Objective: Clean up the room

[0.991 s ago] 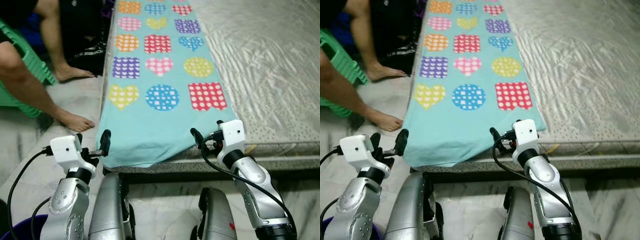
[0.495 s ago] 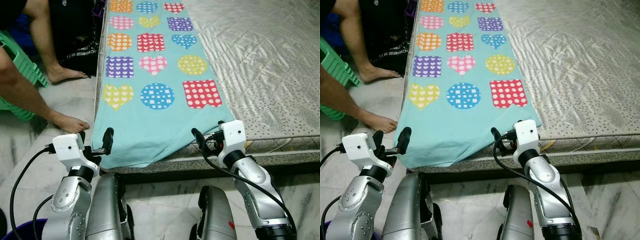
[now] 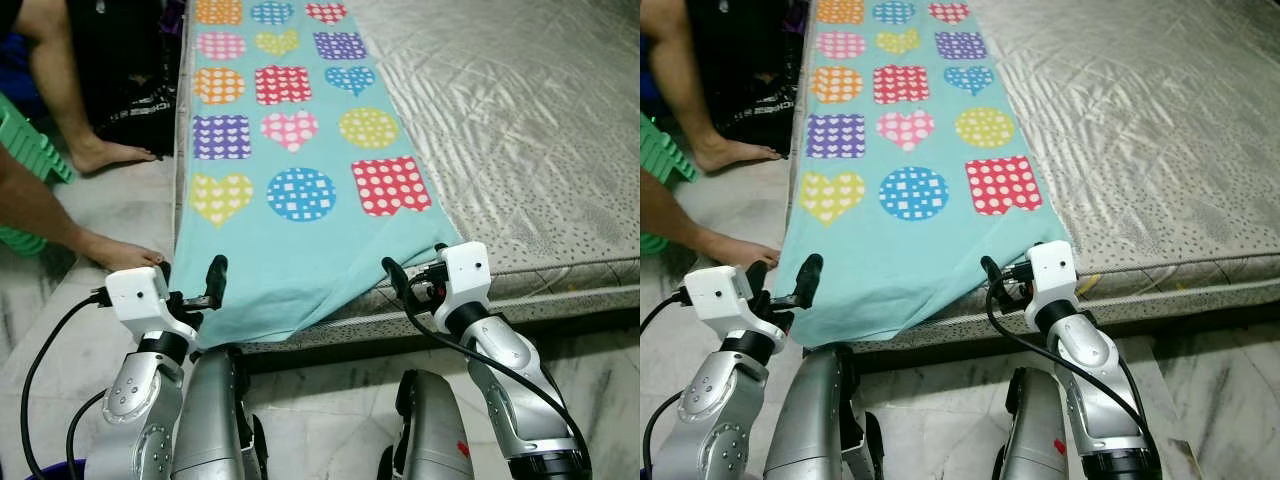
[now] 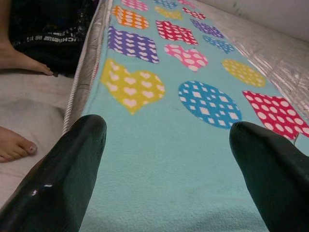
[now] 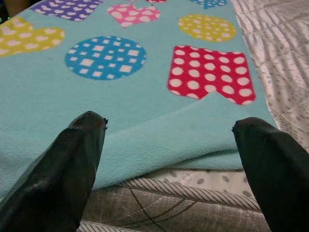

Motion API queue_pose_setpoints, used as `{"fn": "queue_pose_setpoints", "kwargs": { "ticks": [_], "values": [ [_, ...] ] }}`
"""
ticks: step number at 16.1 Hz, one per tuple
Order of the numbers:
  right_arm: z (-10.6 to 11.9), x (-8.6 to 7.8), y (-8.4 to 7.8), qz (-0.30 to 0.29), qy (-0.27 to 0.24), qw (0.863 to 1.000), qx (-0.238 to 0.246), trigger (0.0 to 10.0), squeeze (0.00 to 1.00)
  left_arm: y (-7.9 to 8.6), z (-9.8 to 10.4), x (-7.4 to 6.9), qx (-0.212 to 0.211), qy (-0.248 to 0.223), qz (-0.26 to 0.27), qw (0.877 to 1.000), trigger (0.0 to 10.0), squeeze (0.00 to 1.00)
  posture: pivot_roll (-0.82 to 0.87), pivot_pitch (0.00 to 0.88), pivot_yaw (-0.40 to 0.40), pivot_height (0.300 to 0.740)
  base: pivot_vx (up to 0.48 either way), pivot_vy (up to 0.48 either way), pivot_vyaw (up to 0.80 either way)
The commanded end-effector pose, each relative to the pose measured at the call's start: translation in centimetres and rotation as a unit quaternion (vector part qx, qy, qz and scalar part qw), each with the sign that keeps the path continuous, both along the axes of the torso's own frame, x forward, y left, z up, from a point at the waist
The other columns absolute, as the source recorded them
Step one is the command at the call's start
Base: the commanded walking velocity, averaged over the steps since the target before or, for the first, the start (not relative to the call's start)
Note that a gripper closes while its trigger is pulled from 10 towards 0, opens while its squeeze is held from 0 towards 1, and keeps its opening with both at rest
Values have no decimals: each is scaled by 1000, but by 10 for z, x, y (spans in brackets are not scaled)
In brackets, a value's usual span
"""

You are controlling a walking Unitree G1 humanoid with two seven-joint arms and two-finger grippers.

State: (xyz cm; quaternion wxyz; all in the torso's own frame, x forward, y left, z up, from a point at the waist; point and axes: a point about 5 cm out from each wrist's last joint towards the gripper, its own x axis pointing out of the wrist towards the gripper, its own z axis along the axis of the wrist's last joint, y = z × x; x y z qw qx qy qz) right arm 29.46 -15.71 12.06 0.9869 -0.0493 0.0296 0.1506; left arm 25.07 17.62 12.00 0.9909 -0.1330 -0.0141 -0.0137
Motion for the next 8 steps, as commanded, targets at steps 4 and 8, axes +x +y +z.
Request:
{"fn": "queue_pose_setpoints", "kwargs": {
  "ticks": [4,8],
  "values": [
    [2,-1,-4,0,-7,1000,-13,10000,0,-1,-6,-2,2,13,-1,1000,10000,0,-86,199,-45,518,0,0,200],
    [2,1,-4,-1,-10,1000,-22,10000,0,-2,-7,-1,3,14,0,1000,10000,0,-86,187,-47,518,0,0,788]
  ]
}}
